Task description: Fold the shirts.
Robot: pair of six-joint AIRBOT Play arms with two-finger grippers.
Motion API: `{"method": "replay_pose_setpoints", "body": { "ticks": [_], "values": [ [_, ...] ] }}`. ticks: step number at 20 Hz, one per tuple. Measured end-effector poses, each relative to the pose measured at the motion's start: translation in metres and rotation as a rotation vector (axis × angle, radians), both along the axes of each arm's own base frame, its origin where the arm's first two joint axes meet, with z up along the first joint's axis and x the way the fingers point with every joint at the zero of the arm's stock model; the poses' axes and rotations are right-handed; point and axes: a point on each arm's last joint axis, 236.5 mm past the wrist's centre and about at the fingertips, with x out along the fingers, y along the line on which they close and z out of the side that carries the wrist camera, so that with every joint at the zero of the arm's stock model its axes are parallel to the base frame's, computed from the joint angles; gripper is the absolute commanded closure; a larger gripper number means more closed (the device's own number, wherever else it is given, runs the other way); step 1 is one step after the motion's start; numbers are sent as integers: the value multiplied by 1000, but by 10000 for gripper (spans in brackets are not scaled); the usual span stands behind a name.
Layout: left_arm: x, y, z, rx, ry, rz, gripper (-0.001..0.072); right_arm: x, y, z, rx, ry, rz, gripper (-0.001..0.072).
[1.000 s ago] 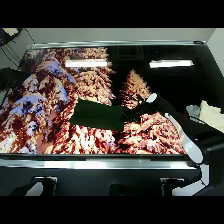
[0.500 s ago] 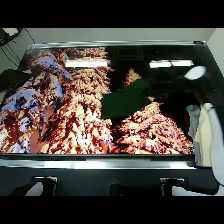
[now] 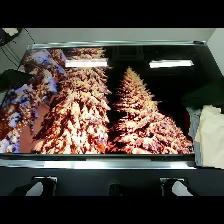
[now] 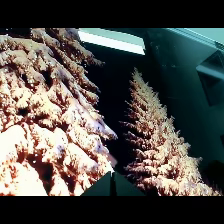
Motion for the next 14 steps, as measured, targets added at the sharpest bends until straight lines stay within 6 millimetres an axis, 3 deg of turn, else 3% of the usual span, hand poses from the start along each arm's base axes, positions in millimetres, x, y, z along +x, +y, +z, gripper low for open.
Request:
{"method": "replay_pose_setpoints", "body": {
  "ticks": [6,11,14],
  "values": [
    [0,0,0,5,-3,-3,678,-33,-70,20,45,-74,-212,668],
    [0,0,0,8,-5,-5,678,-27,-105,54,81,-251,-331,669],
    [0,0,0,9,-5,-5,678,-19,-120,56,116,-298,-368,668]
  ]
}}
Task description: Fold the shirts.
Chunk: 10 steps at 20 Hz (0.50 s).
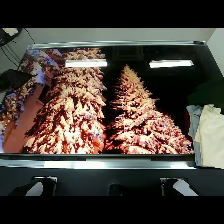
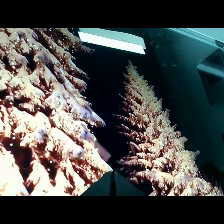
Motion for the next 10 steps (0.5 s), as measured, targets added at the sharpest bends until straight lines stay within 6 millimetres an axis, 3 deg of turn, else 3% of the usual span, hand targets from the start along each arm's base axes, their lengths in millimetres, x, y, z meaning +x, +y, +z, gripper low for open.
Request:
{"method": "replay_pose_setpoints", "body": {
  "ticks": [3,5,7,10],
  "values": [
    [0,0,0,0,-1,1,678,0,2,-9,38,15,26,668],
    [1,1,1,0,-4,3,678,-12,4,-13,46,46,44,668],
    [1,1,1,0,-6,5,678,-33,2,-19,38,98,43,668],
    [2,2,2,0,-9,9,678,-80,-6,-49,24,290,16,668]
  ]
}}
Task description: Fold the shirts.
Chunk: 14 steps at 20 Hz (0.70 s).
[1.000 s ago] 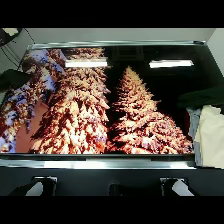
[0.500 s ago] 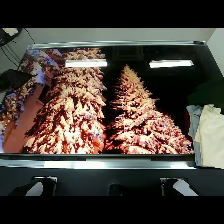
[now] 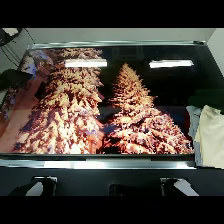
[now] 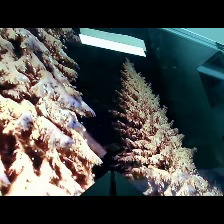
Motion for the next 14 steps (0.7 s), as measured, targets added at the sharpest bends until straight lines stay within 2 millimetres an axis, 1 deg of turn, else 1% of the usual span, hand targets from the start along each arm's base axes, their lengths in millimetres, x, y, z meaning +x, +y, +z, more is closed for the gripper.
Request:
{"method": "replay_pose_setpoints", "body": {
  "ticks": [4,6,8,10,12,13,14],
  "values": [
    [0,0,0,0,-2,1,678,-74,-8,-65,35,351,-49,668],
    [0,0,0,0,-2,2,678,-106,-4,-100,86,501,-65,668],
    [1,1,1,0,-4,4,678,-133,2,-129,124,616,-77,668],
    [2,1,1,0,-8,8,678,-150,8,-155,152,692,-81,667],
    [3,2,2,0,-12,12,678,-157,12,-177,174,719,-79,667],
    [3,2,2,0,-13,13,678,-160,15,-187,185,734,-75,652],
    [3,3,3,0,-14,14,678,-163,17,-194,191,747,-74,423]
  ]
}}
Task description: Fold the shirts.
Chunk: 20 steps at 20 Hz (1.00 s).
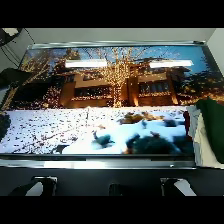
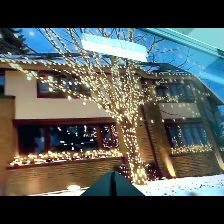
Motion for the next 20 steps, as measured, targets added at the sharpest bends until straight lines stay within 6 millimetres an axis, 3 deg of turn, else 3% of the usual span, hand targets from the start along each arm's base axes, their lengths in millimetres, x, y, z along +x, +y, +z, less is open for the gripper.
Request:
{"method": "replay_pose_setpoints", "body": {
  "ticks": [1,2,4,6,8,10,11,13,14,15,16,18,20],
  "values": [
    [0,0,0,-1,-1,1,678,-4,0,-5,-3,17,4,67],
    [0,0,1,-2,-1,1,679,-7,-1,-8,-8,27,10,11],
    [1,-1,4,-8,-9,2,680,-3,-14,-2,-64,11,42,12],
    [2,-1,18,-6,-40,5,680,15,-38,26,-180,-58,83,15],
    [8,1,50,-16,-117,32,681,61,-65,83,-374,-206,171,19],
    [19,3,86,4,-208,61,682,128,-65,156,-565,-402,297,25],
    [27,3,96,31,-224,71,681,163,-50,188,-630,-504,372,27],
    [43,3,77,140,-146,87,676,230,11,233,-669,-687,546,50],
    [48,4,54,213,-69,89,609,257,52,239,-635,-752,632,60],
    [51,6,22,295,36,87,380,278,93,235,-581,-784,714,105],
    [48,9,-12,364,150,83,160,294,137,219,-502,-782,802,109],
    [28,15,-77,453,383,81,128,303,212,162,-335,-670,958,109],
    [-6,18,-131,514,577,76,127,290,262,97,-204,-500,1071,109]
  ]
}}
